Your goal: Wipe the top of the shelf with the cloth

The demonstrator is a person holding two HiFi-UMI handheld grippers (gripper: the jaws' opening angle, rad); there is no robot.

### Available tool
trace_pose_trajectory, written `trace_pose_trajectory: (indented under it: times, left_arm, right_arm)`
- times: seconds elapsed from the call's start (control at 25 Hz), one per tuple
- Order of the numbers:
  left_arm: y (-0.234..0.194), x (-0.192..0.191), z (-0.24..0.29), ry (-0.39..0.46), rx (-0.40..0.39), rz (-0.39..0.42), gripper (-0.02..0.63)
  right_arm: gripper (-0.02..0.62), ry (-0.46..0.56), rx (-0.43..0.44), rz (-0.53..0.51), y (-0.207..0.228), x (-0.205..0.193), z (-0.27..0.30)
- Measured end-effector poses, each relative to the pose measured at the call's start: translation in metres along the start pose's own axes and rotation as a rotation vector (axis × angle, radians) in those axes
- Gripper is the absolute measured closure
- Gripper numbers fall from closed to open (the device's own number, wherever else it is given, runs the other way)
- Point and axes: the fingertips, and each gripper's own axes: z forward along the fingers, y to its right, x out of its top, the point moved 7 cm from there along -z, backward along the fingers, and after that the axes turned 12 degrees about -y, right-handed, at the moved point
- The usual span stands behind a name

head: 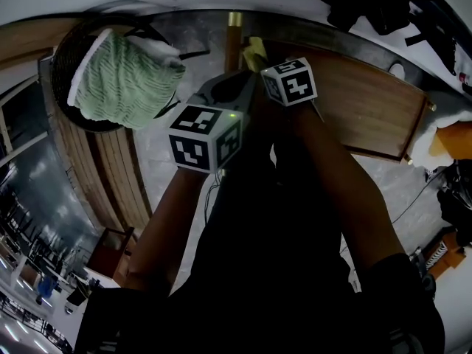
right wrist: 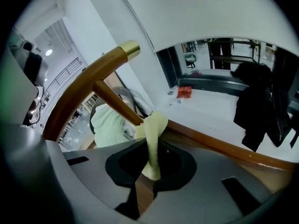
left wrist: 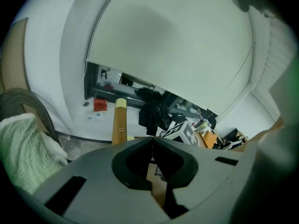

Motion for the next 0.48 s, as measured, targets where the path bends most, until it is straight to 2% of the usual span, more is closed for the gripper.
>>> trace_pose_trajectory:
  times: [0.36,0.48]
  left_arm:
    - [0.010,0.004,0.017,-0.013,0.006,0.011,0.595]
    - [0.019,0.003,0.027,-0.021,0.038,0.014,0.595]
  right_arm:
    - [0.546,0.002,0.010,-0.053,0.005,-0.001,-0.004]
    - [0.546,0.013,0.004,-0.051,0.018,-0.009,-0.012]
